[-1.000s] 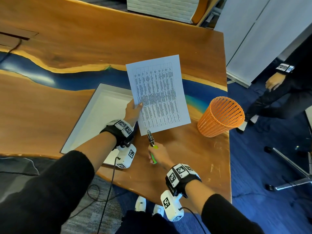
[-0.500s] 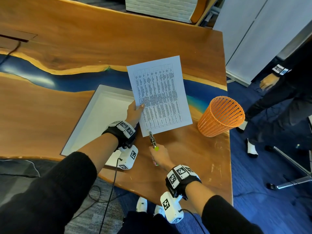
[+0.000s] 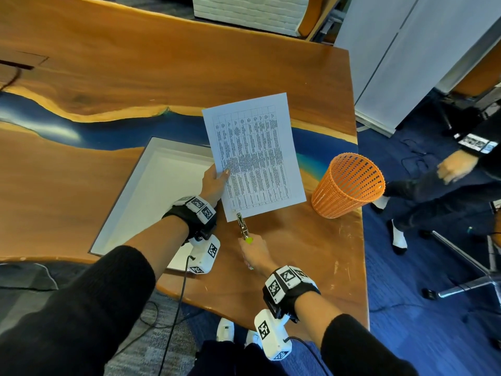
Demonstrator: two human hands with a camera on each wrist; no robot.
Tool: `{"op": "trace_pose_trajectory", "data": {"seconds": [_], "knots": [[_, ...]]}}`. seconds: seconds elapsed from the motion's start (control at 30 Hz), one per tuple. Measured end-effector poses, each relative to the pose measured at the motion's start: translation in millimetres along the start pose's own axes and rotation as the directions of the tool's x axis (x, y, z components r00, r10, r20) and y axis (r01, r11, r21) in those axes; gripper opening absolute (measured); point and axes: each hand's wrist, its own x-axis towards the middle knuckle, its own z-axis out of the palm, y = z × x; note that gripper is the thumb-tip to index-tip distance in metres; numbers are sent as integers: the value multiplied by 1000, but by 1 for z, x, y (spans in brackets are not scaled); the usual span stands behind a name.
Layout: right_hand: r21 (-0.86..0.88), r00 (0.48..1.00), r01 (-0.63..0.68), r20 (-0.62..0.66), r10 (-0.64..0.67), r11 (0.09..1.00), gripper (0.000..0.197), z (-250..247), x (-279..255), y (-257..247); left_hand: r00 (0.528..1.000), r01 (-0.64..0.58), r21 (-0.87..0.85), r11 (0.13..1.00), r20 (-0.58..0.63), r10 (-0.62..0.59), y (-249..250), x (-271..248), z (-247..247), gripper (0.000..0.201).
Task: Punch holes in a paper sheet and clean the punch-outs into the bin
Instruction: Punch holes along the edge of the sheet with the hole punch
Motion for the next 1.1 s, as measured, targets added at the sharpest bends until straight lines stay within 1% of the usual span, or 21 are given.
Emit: {"op": "trace_pose_trajectory", "data": {"seconds": [0.13, 0.27, 0.37, 0.43, 0.5, 0.57, 0.67, 0.73, 0.8, 0.87, 0.97, 1.1], "knots": [[11, 999, -20, -28, 20, 1000, 29, 4, 3, 8, 1000, 5, 12, 1000, 4, -5, -3, 1, 2, 33], [11, 999, -38, -7, 38, 999, 25, 5, 5, 13, 1000, 5, 9, 1000, 6, -5, -4, 0, 2, 34], [12, 1000, -25, 8, 25, 1000, 25, 1, 1, 10, 1000, 3, 0, 1000, 13, -3, -4, -2, 1, 34], [43, 999, -24, 45, 22, 999, 24, -4, -2, 7, 1000, -2, 7, 1000, 21, 2, -4, -2, 1, 35], [91, 995, -38, 94, 30, 995, 20, -7, -3, 8, 999, -17, 15, 1000, 44, 17, -3, -4, 0, 36], [119, 992, -52, 120, 37, 992, 19, -9, -3, 9, 993, -56, 23, 998, 103, 53, -3, -6, -1, 40], [128, 992, -48, 122, 32, 991, 20, -10, -2, 13, 978, -67, 24, 997, 200, 60, -4, -6, -5, 54], [127, 992, -25, 123, 9, 992, 15, -11, -2, 14, 977, -57, 40, 998, 206, 48, -7, -5, -6, 58], [146, 993, 25, 112, -42, 989, 4, -10, -4, 14, 980, -61, 50, 997, 191, 51, -10, -5, -5, 58], [156, 992, 92, 68, -103, 983, 23, -11, -6, 14, 983, -71, 55, 996, 176, 60, -12, -6, -5, 61], [140, 977, 210, 17, -215, 968, 41, -14, -9, 13, 985, -84, 75, 994, 158, 71, -11, -6, -5, 60], [93, 958, 282, 22, -285, 955, 65, -17, -8, 13, 984, -89, 98, 991, 162, 72, -8, -5, -6, 57]]}}
